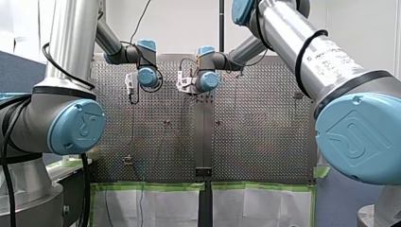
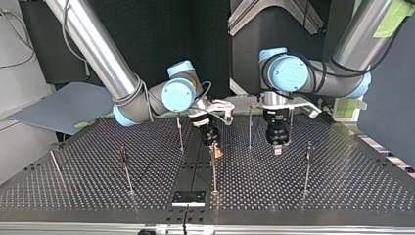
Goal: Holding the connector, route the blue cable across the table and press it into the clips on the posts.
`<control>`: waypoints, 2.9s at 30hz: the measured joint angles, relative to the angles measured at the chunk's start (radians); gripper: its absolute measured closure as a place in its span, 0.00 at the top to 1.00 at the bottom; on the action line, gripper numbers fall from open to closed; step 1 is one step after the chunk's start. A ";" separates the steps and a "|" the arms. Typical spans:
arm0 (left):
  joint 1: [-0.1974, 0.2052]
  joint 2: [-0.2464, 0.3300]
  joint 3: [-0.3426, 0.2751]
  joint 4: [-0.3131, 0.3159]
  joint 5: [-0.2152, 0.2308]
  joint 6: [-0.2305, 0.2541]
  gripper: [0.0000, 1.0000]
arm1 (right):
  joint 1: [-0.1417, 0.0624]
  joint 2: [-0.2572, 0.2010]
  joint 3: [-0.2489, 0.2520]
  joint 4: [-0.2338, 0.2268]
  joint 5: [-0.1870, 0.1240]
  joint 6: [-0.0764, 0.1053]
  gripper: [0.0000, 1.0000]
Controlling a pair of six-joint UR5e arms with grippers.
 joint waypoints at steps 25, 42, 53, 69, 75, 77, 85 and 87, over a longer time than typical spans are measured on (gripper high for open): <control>-0.005 -0.054 -0.217 0.164 -0.017 -0.033 0.01 | 0.016 -0.003 0.156 0.013 0.011 -0.043 0.00; -0.002 -0.165 -0.363 0.315 0.040 -0.063 0.01 | 0.020 -0.004 0.225 0.011 0.009 -0.051 0.00; 0.004 -0.180 -0.350 0.368 0.086 -0.097 0.01 | 0.018 0.005 0.228 0.003 0.001 -0.041 0.00; 0.019 -0.252 -0.270 0.384 0.130 -0.131 0.01 | -0.003 0.019 0.229 -0.050 -0.001 -0.020 0.00; 0.027 -0.303 -0.221 0.396 0.128 -0.141 0.01 | -0.013 0.019 0.229 -0.074 -0.001 -0.018 0.00; 0.031 -0.313 -0.203 0.390 0.133 -0.142 0.01 | -0.018 0.019 0.229 -0.080 -0.001 -0.016 0.00; 0.059 -0.320 -0.146 0.363 0.144 -0.143 0.01 | -0.038 0.019 0.228 -0.100 -0.001 -0.010 0.00; 0.076 -0.320 -0.131 0.349 0.151 -0.142 0.01 | -0.042 0.019 0.228 -0.101 -0.001 -0.010 0.00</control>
